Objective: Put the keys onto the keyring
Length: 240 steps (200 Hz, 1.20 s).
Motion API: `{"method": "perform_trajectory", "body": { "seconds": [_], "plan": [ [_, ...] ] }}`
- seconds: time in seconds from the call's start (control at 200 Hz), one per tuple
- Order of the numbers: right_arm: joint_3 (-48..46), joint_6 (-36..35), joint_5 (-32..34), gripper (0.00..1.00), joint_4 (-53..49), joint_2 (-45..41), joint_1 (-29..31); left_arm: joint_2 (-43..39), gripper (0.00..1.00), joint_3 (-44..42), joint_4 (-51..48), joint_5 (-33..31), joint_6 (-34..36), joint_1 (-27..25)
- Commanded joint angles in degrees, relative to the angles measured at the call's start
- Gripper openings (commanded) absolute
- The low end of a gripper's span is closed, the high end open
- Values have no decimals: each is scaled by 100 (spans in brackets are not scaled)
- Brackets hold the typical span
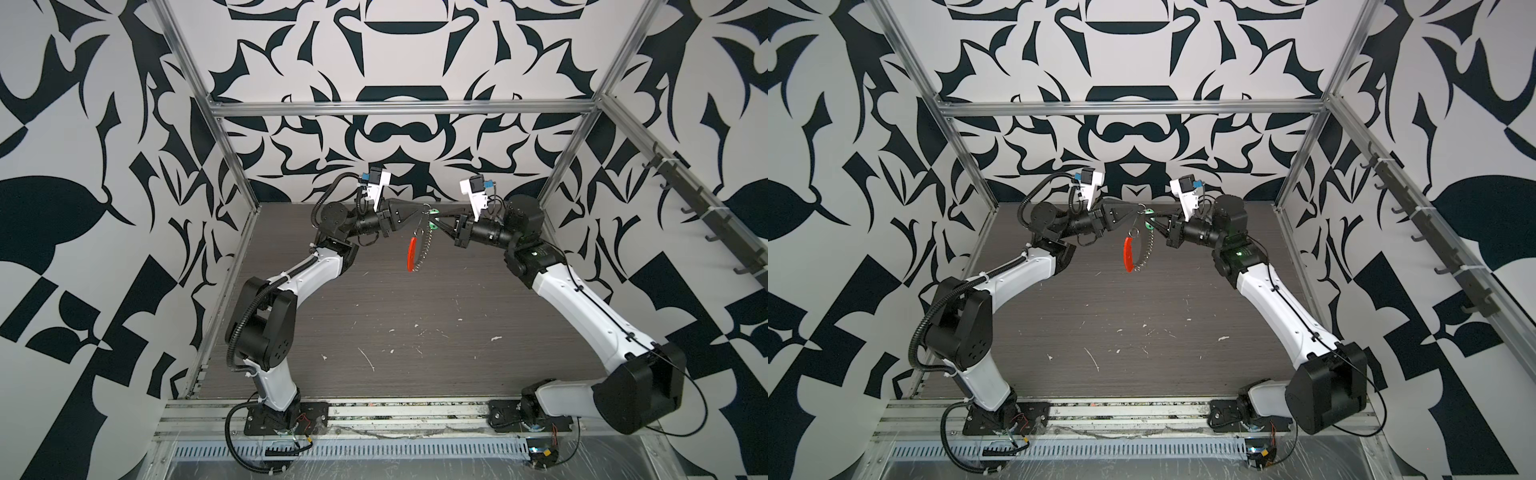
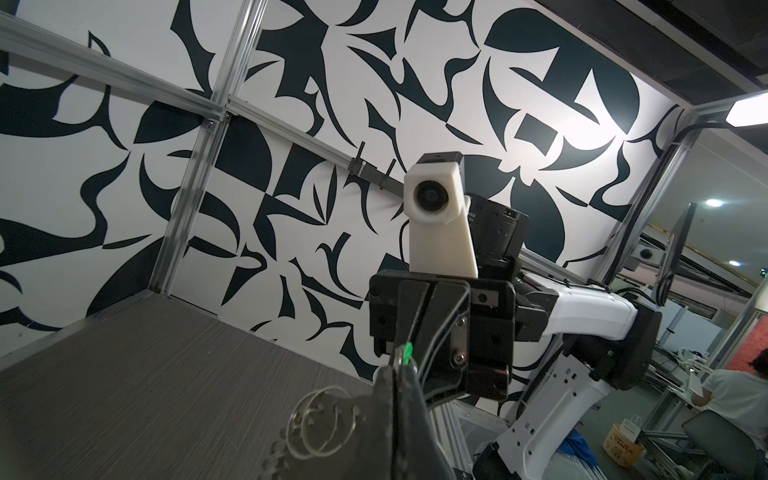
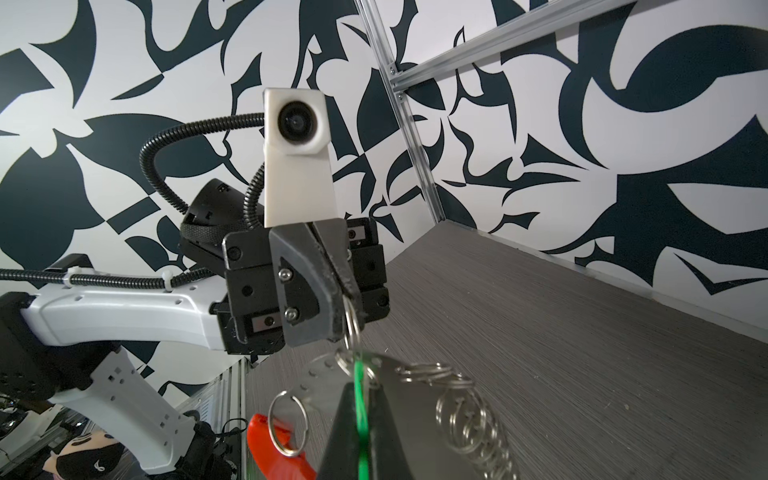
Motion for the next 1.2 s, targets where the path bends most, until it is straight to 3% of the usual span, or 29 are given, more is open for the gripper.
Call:
{"method": "perform_trajectory", "body": {
  "seconds": [0.0,0.435,0.875,1.195],
  "plan": [
    [440,-82,100,0,327,-83,-71,-117,0,36,222,0,-39,52],
    [625,-629,675,0,-160,-262,-70,18,0,70,372,18,-181,23],
    [567,-360,517,0,216,-64,229,261,0,328,372,-60,-172,-137],
    [423,-783,745,0,-164,-358,228,195,0,273,273,-79,-71,-137]
  ]
}}
